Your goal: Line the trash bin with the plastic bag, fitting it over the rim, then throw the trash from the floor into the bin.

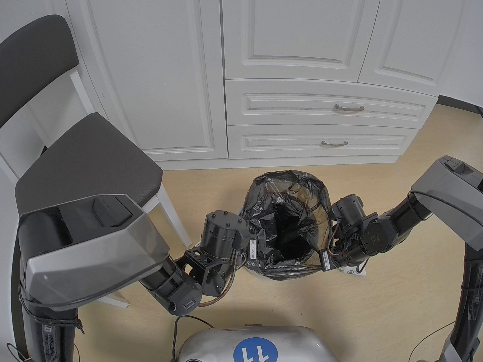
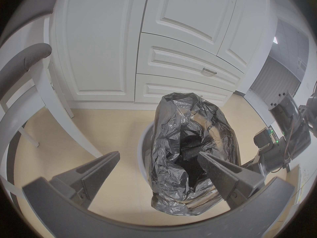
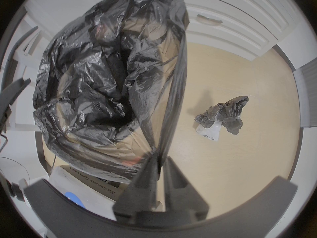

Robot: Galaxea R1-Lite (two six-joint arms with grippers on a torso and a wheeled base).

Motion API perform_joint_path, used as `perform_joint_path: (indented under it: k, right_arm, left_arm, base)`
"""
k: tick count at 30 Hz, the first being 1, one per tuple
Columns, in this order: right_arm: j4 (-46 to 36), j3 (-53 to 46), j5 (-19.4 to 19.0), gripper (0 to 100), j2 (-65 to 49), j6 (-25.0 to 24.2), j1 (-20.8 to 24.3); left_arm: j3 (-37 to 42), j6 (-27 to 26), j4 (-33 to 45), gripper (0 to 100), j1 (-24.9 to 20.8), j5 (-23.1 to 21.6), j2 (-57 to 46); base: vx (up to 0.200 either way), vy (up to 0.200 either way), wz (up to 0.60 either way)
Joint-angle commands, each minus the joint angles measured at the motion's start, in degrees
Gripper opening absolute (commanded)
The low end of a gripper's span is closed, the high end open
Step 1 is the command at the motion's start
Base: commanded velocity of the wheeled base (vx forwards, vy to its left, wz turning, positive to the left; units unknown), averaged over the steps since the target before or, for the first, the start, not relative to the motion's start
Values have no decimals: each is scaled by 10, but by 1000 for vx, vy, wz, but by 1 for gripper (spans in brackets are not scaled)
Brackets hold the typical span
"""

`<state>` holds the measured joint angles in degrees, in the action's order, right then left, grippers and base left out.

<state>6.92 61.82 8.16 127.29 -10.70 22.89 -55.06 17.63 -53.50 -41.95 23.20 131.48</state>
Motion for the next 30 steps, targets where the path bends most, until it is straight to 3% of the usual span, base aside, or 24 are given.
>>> perform_joint_path:
  k: [1,5,7,13,21,26,30]
  right_arm:
    - [2,-14,1,100,-2,5,6]
    - [6,-21,1,100,-16,5,11]
    - [29,-60,1,100,-81,7,31]
    - [57,-64,0,100,-127,0,28]
    - [107,-24,6,100,-64,4,-15]
    - [107,15,34,100,0,8,-40]
    - [107,19,41,100,19,32,-65]
  left_arm:
    - [0,0,0,100,0,0,2]
    - [0,0,0,100,0,0,2]
    - [-4,0,0,100,5,0,5]
    - [-28,1,-36,100,20,0,43]
    - [-65,0,-52,100,51,-1,80]
    - [-79,0,-46,100,70,-6,103]
    - [-79,-31,-45,100,100,-6,118]
  base:
    - [0,0,0]
    - [0,0,0]
    - [0,0,0]
    - [0,0,0]
    - [0,0,0]
    - [0,0,0]
    - [0,0,0]
